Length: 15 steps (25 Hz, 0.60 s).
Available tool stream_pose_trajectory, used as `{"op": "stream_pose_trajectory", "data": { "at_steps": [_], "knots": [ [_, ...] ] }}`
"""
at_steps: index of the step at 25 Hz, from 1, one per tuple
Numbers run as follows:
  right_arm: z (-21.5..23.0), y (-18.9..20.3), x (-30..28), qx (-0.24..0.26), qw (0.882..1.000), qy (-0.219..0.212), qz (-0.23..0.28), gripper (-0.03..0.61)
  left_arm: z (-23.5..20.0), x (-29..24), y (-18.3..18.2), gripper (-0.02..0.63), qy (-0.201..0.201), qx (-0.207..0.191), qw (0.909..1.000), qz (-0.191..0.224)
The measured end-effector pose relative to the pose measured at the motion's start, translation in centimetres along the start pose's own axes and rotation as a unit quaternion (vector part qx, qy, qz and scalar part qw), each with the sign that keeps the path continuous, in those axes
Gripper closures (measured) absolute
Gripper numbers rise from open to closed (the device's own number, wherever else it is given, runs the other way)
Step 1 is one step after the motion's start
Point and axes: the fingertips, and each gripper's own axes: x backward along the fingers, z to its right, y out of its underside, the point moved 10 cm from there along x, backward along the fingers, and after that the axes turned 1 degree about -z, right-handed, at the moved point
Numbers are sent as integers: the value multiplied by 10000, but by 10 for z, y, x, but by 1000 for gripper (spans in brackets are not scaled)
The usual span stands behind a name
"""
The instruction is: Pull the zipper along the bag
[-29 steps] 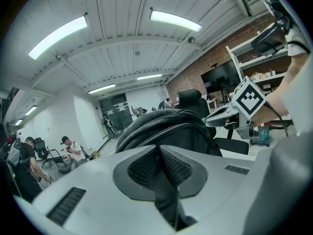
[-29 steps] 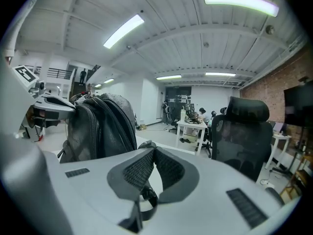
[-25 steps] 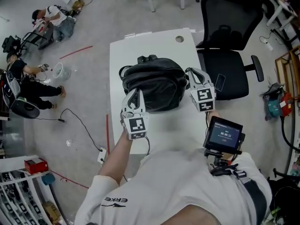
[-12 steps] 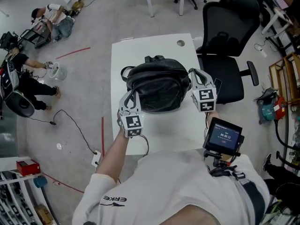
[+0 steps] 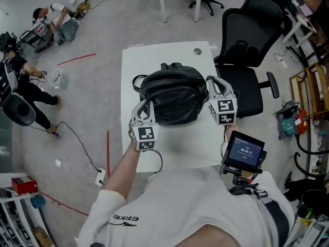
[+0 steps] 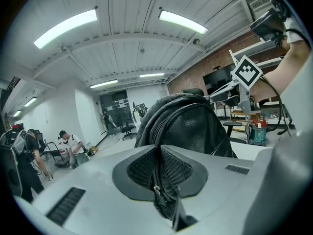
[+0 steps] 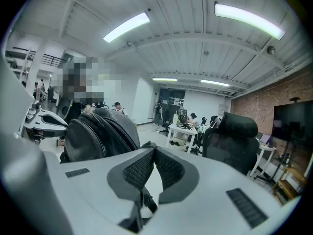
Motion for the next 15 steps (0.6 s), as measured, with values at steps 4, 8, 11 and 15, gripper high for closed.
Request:
{"op": "stream_pose_trajectory", "data": {
  "at_steps": [4, 8, 11, 15],
  "knots": [
    [3, -7, 1, 41, 10000, 20, 60, 561, 3, -5, -1, 601, 129, 18, 9999, 50],
    [3, -17, 2, 120, 9998, 13, 176, 561, 6, -9, -3, 601, 253, 2, 9996, 106],
    [0, -24, 4, 177, 9996, -6, 220, 560, 6, -9, -4, 601, 348, -15, 9993, 137],
    [-10, -39, 6, 235, 9991, 18, 354, 561, 4, -9, -2, 601, 443, -51, 9988, 182]
  ]
}}
